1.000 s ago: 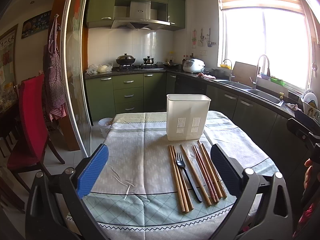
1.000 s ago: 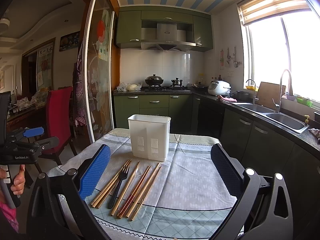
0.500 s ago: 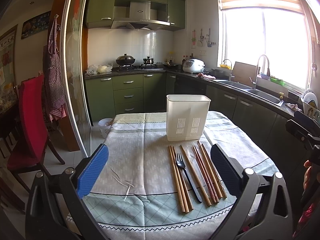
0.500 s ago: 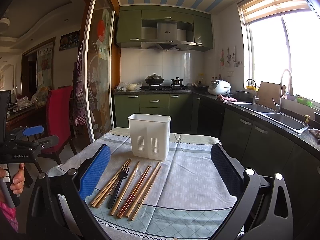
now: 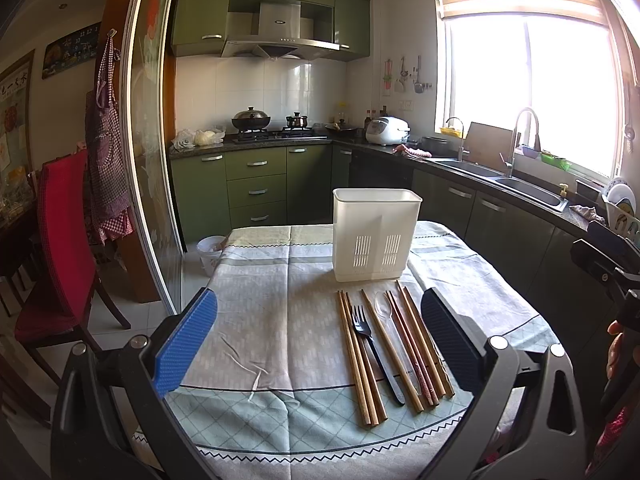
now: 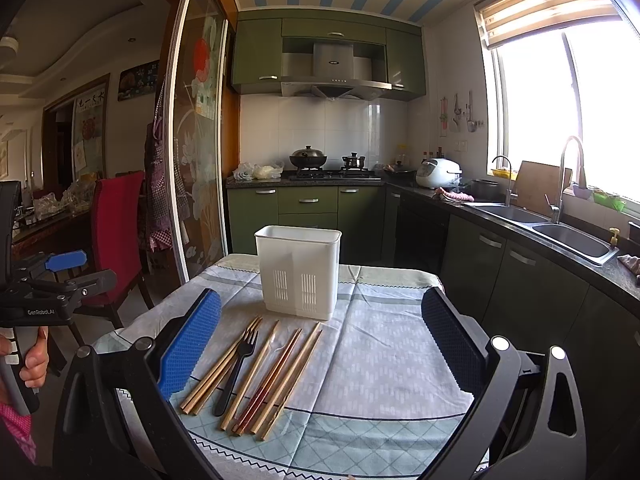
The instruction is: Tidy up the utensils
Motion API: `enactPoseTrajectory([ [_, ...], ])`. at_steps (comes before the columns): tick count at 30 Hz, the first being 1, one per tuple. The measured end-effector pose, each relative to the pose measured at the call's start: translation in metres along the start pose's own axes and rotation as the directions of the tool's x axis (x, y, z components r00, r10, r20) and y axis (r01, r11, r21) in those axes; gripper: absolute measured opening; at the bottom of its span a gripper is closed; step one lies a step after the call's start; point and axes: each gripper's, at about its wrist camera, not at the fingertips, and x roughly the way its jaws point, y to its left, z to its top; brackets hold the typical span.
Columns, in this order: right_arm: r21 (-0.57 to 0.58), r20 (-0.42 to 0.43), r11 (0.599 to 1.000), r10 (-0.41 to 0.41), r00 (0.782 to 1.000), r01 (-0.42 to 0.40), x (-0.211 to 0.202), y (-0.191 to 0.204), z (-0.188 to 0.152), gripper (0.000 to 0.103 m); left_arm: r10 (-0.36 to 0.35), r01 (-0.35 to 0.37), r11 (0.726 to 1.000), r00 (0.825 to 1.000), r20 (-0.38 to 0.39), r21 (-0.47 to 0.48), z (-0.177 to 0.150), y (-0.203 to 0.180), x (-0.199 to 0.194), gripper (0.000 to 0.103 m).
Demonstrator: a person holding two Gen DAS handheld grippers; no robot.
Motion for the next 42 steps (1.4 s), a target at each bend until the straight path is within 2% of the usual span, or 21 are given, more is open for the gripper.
enactPoseTrajectory([
  [34,0.000,-0.008,1.000,-0.004,1.000,0.004,0.006,-0.003,-0.005,0.099,0.003,-0.003,1.000,1.000,-0.008,0.001,-0.008,0.001,0.005,0.097],
  [38,0.002,-0.029,1.000,-0.007,1.000,0.007,0.012,-0.005,-0.008,0.099,-0.004,0.004,1.000,0.999,-0.037,0.005,-0.009,0.000,0.013,0.097],
  [42,0.018,-0.092,1.000,0.006,0.996,-0.005,0.027,-0.012,-0.007,0.099,-0.016,0.017,1.000,0.990,-0.142,0.004,-0.003,-0.003,0.039,0.097],
])
